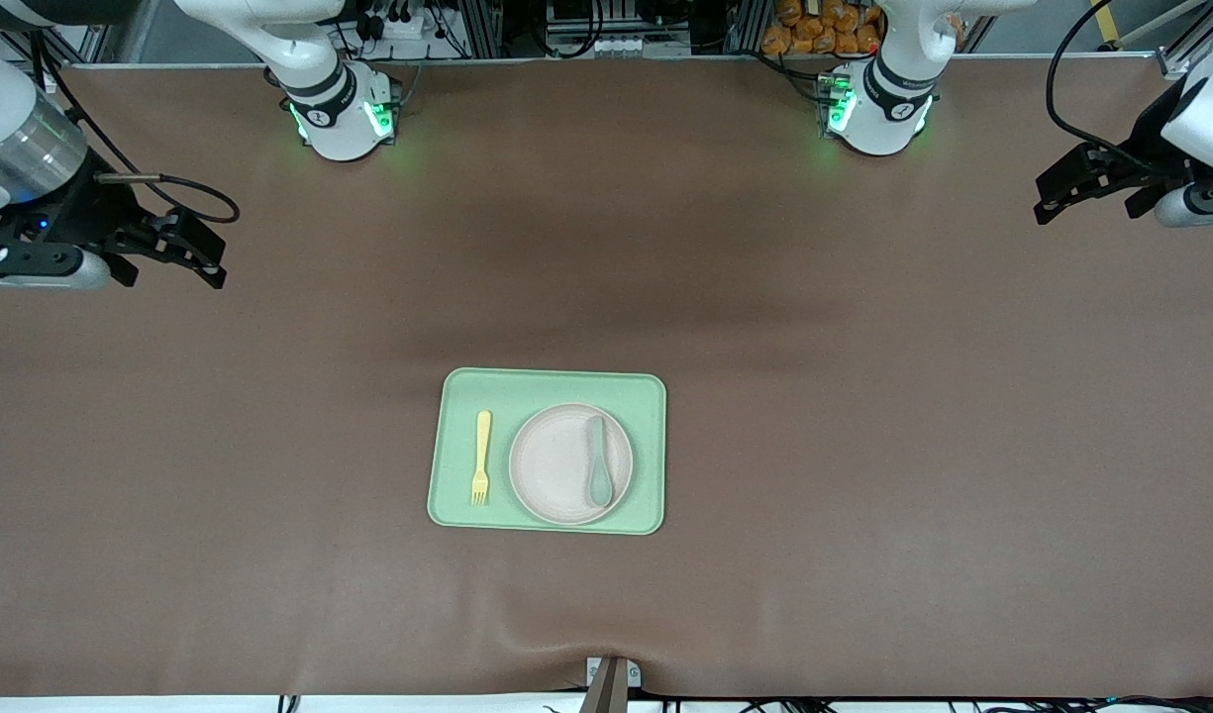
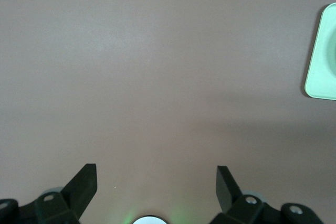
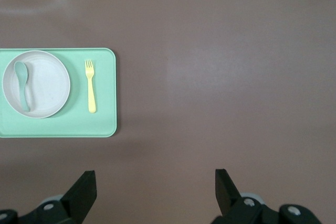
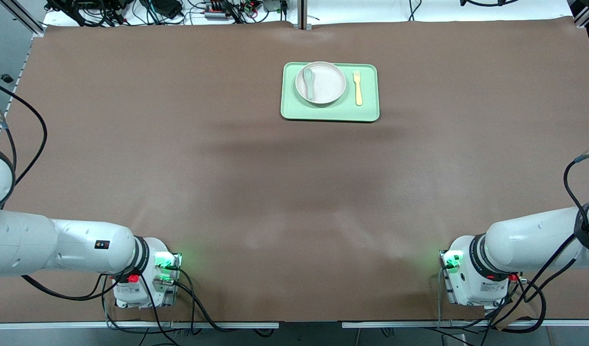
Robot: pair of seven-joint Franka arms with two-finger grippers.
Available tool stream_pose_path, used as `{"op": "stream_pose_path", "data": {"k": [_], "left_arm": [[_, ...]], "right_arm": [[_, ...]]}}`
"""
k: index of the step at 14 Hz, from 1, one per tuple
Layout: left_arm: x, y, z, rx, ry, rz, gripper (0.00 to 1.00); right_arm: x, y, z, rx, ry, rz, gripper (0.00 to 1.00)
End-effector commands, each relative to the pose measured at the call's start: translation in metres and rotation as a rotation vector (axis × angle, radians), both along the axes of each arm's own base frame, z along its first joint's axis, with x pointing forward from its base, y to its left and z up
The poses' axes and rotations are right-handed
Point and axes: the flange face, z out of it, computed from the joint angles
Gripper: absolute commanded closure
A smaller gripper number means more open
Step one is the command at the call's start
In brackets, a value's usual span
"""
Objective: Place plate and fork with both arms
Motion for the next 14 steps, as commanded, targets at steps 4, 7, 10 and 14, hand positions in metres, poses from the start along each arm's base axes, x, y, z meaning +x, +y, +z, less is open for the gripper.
{"op": "stream_pose_path", "data": {"k": [4, 7, 10, 14], "left_arm": [[-0.007, 0.000, 0.002, -0.016, -0.009, -0.002, 0.00], [-0.007, 0.000, 0.001, -0.016, -0.007, -0.002, 0.00], [-0.007, 0.000, 0.001, -0.014, -0.009, -0.002, 0.00], [-0.004, 0.001, 0.003, -0.015, -0.010, -0.017, 0.00]], "right_arm": [[0.013, -0.020, 0.006, 0.022, -0.006, -0.012, 0.00], [0.015, -0.025, 0.005, 0.038, 0.000, -0.013, 0.00], [0.016, -0.031, 0.009, 0.037, -0.008, -0.022, 0.00], [0.016, -0.032, 0.010, 0.034, -0.005, -0.021, 0.00]]}}
